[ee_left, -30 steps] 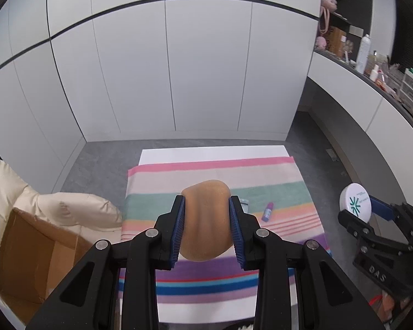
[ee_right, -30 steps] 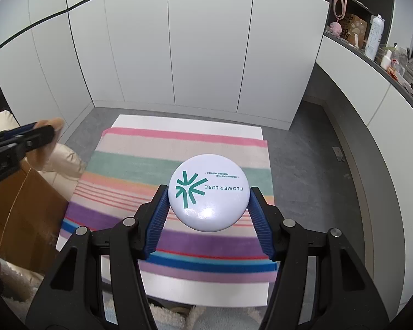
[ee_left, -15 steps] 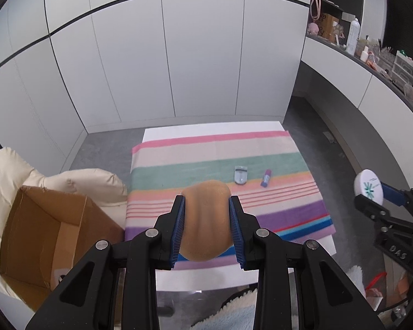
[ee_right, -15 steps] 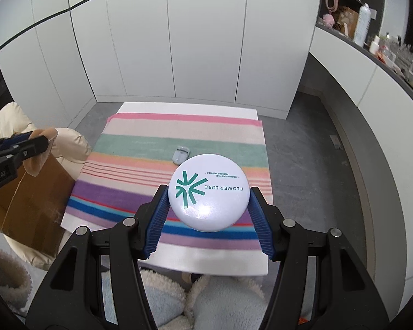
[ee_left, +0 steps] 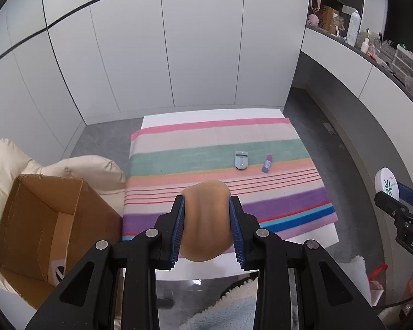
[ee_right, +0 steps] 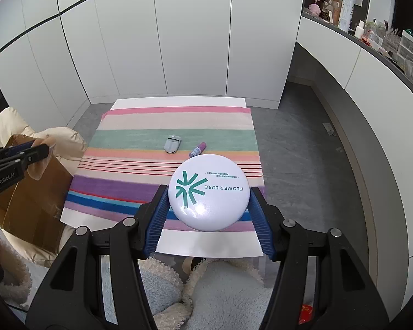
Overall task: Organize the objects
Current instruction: 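Lift the peach sponge and white compact and carry both toward the box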
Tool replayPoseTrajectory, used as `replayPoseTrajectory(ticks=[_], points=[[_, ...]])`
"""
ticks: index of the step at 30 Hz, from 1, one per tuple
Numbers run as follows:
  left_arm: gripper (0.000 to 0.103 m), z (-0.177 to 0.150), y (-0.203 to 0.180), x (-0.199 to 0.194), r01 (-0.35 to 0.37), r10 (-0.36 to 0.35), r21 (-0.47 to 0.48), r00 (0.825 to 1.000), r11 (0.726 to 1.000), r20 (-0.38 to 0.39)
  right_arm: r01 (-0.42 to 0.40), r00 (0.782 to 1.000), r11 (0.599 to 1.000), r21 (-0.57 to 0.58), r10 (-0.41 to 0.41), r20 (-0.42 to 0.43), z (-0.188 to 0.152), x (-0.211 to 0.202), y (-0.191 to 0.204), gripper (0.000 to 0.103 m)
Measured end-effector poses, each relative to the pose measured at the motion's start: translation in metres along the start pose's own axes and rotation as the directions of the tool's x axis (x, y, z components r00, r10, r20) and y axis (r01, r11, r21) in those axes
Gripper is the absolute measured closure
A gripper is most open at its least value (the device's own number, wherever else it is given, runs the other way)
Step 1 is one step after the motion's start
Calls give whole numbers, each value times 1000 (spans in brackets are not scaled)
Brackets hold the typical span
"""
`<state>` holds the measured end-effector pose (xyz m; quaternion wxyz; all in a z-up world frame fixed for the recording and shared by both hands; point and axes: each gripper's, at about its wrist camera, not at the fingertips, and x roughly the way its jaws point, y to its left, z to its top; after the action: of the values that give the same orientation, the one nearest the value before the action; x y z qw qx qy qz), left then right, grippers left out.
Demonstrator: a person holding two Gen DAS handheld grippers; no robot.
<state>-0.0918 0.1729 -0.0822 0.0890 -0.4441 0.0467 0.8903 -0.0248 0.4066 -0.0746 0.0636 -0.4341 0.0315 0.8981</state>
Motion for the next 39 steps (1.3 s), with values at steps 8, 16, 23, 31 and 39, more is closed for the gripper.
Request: replayPoseTrajectory(ticks=[8,16,23,31,39], points=[[71,-1,5,1,10,-10,-6,1000,1000,-22,-7,1000,1000,-8,7,-1,2,1,8,43],[71,-16,33,-5,-15,13,-39,999,999,-38,-38,999,998,-42,38,7,3,-1,36,43],[71,-29,83,-23,-71,68,-113,997,991,-24,-87,996,989,-121,91,25,10,-6,90,43],[71,-59,156,-45,-146,142,-216,989,965,-33,-186,980,952,-243,196,19,12,-9,178,43],[71,-101,237,-75,-237,232,-337,971,911,-56,-280,956,887,-368,292,-24,7,-12,270,43]])
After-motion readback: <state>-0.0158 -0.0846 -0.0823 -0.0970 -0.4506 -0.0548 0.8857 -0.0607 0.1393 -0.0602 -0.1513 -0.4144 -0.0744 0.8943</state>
